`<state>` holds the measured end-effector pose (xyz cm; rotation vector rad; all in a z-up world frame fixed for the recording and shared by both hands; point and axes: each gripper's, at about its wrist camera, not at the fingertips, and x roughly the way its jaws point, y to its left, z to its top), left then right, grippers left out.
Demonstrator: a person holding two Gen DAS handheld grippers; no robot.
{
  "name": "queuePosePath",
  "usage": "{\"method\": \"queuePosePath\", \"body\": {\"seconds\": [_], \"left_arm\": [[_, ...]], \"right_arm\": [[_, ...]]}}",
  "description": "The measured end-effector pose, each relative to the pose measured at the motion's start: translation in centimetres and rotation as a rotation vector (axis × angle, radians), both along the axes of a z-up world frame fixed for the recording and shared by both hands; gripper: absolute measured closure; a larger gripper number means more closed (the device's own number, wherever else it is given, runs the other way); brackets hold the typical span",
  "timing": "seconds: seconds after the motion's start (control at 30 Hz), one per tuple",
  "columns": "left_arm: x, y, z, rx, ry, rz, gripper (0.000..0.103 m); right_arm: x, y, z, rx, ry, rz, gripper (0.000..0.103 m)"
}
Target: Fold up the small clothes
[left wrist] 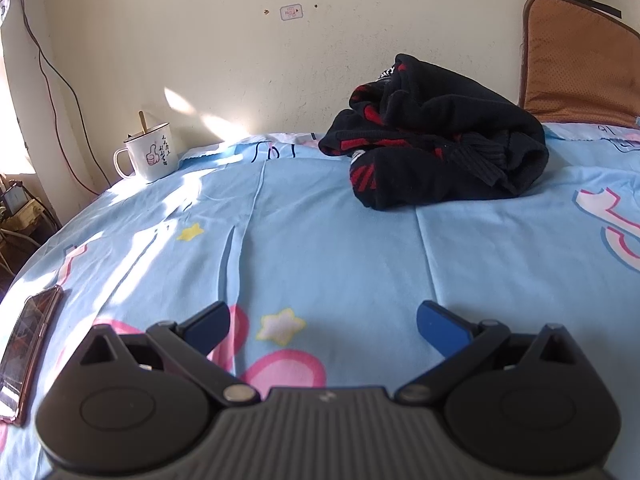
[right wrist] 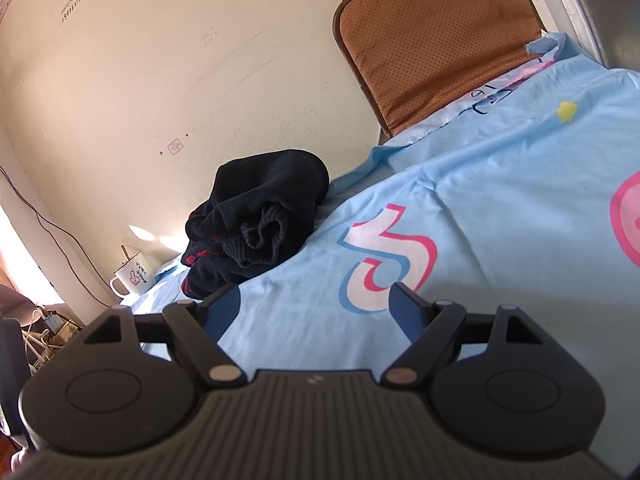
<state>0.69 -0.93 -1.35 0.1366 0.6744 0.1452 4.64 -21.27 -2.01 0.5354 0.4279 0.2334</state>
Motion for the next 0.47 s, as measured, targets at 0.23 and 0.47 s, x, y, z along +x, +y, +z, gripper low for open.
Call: {"method": "queuePosePath", "body": {"seconds": [0.23,0.47], "left_arm": [[0.0,-0.02,0.02,0.001,-0.002,-0.003,0.0],[-0.01,-0.14,0.04,-0.002,0.001,-0.026,0.0]], "right_arm": [[0.01,-0.01,0.02,0.0,0.0,0.0,0.02],[0.02,-0.03,0.04,0.001,0.0,0.0,0.02]]}}
